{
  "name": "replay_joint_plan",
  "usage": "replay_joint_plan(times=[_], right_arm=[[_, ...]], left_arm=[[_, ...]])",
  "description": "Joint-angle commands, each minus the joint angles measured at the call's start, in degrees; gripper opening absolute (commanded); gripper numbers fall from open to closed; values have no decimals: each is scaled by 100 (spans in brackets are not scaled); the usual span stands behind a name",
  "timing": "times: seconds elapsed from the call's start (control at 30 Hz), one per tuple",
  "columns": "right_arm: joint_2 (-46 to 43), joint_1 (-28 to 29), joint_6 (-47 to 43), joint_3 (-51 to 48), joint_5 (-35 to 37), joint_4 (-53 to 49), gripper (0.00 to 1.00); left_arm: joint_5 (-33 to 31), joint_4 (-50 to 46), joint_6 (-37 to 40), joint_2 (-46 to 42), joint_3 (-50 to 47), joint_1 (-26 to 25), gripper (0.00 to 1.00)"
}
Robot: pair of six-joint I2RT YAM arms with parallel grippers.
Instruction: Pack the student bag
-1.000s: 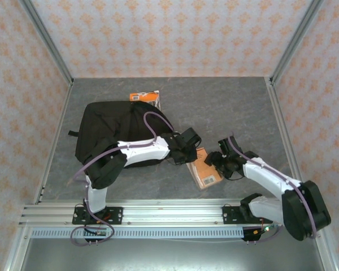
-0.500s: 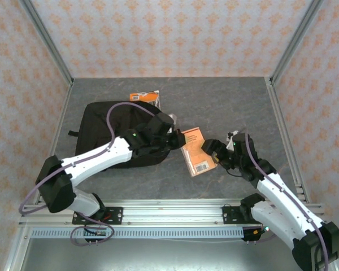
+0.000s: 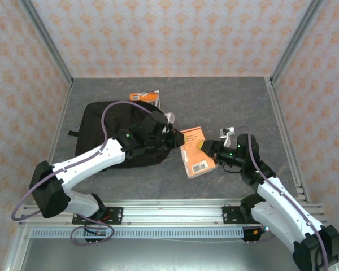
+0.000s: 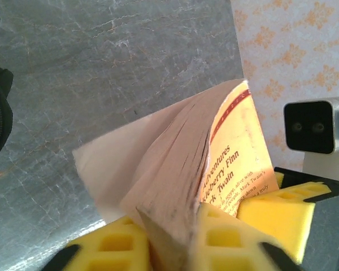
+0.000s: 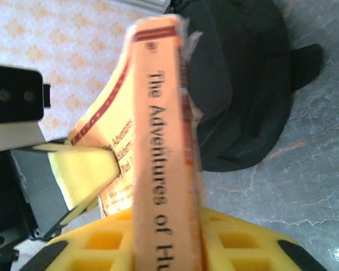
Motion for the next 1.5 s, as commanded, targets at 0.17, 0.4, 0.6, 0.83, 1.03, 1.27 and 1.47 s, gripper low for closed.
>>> replay_joint_plan(times=[0.17, 0.4, 0.6, 0.83, 1.03, 1.27, 1.47], right_arm=[[-233, -15, 452, 71, 99, 705, 1], [-286, -16, 1269, -44, 32, 1963, 0], [-278, -11, 1773, -176, 94, 2689, 0], [-284, 2, 1950, -259, 106, 2859, 0], [-407, 2, 1887, -313, 173, 2671, 0], [-546, 6, 1481, -145, 432, 1848, 16], [-1103, 2, 1019, 72, 1563, 502, 85]], left_arm=[[381, 769, -332, -790, -744, 287, 85], [757, 1981, -1287, -602, -1159, 304, 93], [638, 2524, -1554, -463, -1128, 309, 92], [688, 3112, -1783, -209, -984, 296, 75], [594, 3221, -1777, -277, -1025, 296, 44], [561, 3202, -1725, -478, -1007, 334, 0], [-139, 3185, -1929, -1011, -1220, 480, 0]])
